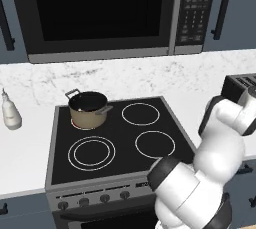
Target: Put the avocado and mushroom in the pot. Retrieve the spatula and lightly stir the vegetables in the pot.
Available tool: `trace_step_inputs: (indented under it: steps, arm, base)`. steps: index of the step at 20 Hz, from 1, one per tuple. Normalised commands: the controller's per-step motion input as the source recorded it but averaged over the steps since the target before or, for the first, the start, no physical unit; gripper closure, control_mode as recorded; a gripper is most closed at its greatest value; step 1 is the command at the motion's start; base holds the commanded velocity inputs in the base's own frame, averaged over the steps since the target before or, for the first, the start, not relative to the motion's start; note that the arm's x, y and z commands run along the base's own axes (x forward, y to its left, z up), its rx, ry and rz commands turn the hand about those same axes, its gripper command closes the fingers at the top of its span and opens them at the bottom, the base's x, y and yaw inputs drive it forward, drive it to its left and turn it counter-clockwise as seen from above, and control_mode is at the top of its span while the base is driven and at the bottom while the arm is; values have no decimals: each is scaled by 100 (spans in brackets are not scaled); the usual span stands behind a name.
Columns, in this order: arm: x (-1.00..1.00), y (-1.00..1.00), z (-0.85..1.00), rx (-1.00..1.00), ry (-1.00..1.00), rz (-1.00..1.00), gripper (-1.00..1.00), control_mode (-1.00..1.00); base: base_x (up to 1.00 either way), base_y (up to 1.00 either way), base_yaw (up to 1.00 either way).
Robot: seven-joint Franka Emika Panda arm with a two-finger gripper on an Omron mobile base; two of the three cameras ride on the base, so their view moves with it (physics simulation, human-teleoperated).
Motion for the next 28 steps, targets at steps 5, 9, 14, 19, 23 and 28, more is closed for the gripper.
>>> trace_step_inputs:
  steps: [5, 9, 14, 19, 23, 28]
  arm:
    - [68, -14, -17, 8, 10, -51, -100, -100]
    - [73, -14, -29, 14, 6, -40, -100, -100]
    - [54, -17, -46, 16, 2, -35, -100, -100]
    - [53, -1, -53, 13, 0, -38, -100, -100]
    - [61, 2, -48, 10, 1, -40, -100, -100]
    - [35, 30, -31, 6, 0, -35, -100, -100]
  base:
    - [0, 0, 0]
    - [0, 0, 0]
    - [0, 0, 0]
    - [0, 0, 0]
    - [0, 0, 0]
    - [0, 0, 0]
